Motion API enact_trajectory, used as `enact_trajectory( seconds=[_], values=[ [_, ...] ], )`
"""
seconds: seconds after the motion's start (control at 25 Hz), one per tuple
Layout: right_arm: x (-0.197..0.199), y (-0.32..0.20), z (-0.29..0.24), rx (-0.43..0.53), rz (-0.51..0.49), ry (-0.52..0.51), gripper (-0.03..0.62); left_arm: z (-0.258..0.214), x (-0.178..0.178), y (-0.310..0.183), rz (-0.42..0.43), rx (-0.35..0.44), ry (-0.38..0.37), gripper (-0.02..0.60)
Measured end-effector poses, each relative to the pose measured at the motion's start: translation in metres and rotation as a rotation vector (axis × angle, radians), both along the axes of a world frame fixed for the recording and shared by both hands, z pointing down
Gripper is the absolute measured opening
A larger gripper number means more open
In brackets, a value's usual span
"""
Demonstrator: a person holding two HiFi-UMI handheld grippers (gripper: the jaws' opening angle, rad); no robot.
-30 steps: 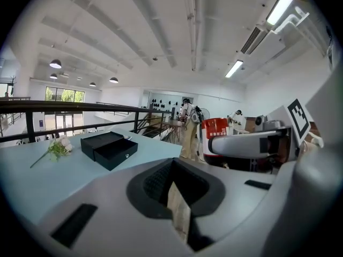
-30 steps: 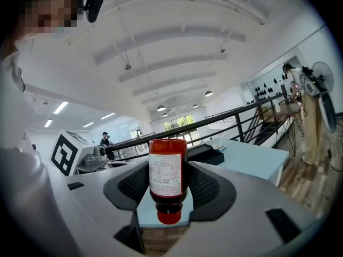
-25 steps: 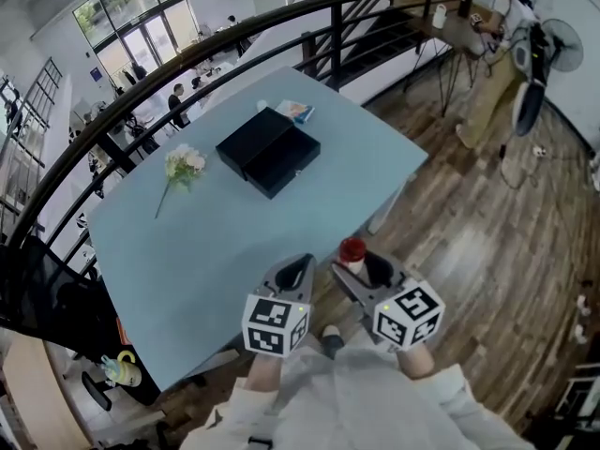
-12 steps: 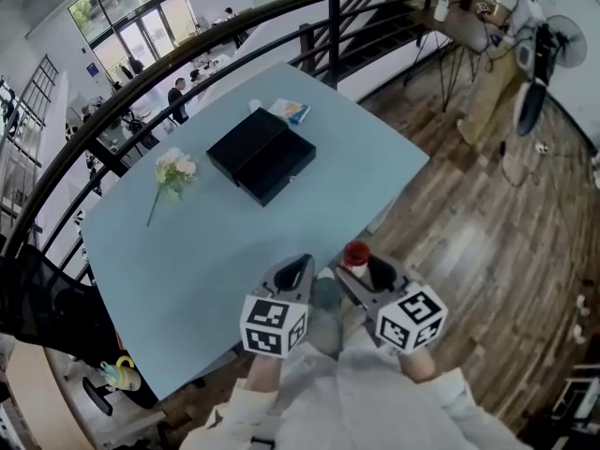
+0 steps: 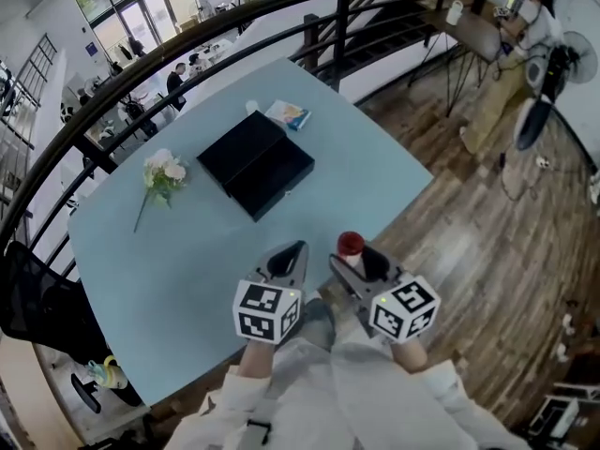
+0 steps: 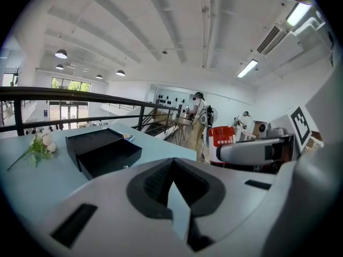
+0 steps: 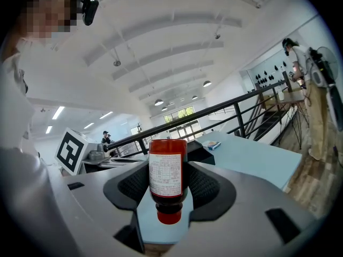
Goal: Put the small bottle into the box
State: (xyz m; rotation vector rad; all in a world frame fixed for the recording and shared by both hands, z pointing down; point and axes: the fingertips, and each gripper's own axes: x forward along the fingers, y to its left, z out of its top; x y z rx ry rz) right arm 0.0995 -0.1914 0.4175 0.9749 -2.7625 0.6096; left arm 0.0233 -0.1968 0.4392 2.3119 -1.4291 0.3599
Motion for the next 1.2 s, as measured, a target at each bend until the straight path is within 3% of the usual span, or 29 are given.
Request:
enact_trajectory(
  seconds=[0.48,1.0,1.2],
  values=[
    [-0.049,-0.115,-0.026,0.041,-0.121,0.052,0.209,-0.018,-0.036,-0.107,-0.084,0.03,0.031,0.002],
    [-0.095,-0.149,-0.023,0.031,-0.263,0.043,0.209,-0.026,-0.064,-0.127,-0.175,0.048,0.024,0.002],
    [-0.112,-0.147,-0.023,0.042,-0.348,0.057,0.209,-0.033,-0.073,-0.127,-0.215,0.089,0.069,0.002]
  ],
)
